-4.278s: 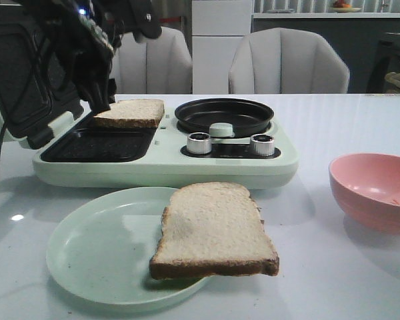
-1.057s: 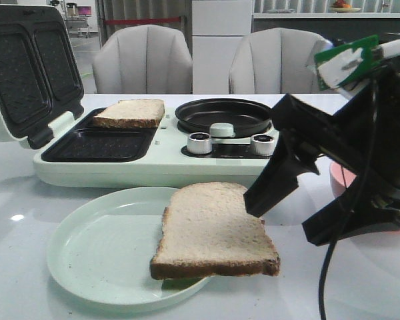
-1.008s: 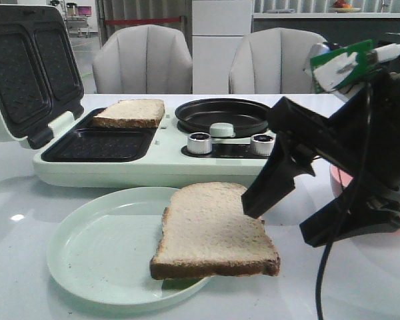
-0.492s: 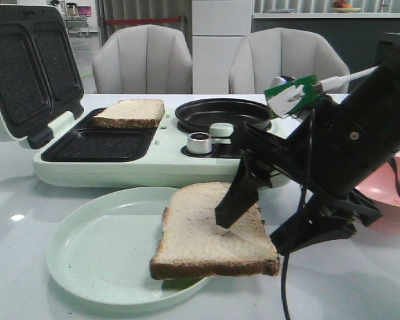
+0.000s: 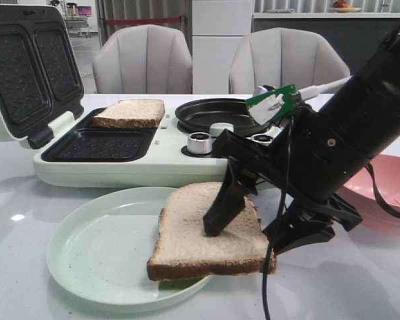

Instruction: Make breakfast with bread and shrimp

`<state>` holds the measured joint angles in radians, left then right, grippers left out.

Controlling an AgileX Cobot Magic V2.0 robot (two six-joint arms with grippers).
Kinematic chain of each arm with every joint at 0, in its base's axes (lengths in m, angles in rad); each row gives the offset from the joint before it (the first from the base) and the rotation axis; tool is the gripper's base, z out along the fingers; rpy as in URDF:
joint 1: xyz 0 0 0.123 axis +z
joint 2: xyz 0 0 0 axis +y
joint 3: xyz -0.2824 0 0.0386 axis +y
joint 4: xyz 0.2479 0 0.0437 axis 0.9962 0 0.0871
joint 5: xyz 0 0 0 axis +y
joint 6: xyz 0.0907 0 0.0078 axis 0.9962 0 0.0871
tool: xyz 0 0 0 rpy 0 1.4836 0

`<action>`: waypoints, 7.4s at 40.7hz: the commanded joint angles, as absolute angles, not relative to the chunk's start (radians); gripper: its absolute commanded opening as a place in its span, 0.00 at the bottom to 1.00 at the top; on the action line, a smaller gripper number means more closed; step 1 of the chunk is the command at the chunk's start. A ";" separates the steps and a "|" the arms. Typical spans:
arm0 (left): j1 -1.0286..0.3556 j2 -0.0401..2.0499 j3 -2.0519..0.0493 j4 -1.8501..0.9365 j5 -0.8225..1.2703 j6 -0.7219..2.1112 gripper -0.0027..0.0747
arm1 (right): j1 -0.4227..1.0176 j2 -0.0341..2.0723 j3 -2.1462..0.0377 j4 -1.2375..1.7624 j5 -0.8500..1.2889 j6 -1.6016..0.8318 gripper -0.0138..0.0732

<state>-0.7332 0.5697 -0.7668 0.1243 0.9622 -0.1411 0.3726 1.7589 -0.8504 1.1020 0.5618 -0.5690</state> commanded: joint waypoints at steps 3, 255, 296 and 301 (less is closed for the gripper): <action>-0.738 0.572 -0.793 0.125 0.898 -0.140 0.68 | 0.372 1.721 -0.877 1.132 0.588 -0.580 0.50; 0.323 1.605 -1.400 -0.709 0.844 0.262 0.16 | 0.431 0.547 -0.831 0.045 0.936 -0.017 0.68; -0.089 1.515 -1.412 -0.687 0.907 0.457 0.16 | 0.431 0.547 -0.831 0.045 0.936 -0.017 0.68; -0.186 1.424 -1.336 -0.643 0.873 0.457 0.16 | 0.431 0.547 -0.831 0.045 0.936 -0.017 0.68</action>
<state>-0.1349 1.5119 -1.3437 -0.6294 0.9240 0.4530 0.4348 0.5436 -0.8058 0.0504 1.0046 -0.0180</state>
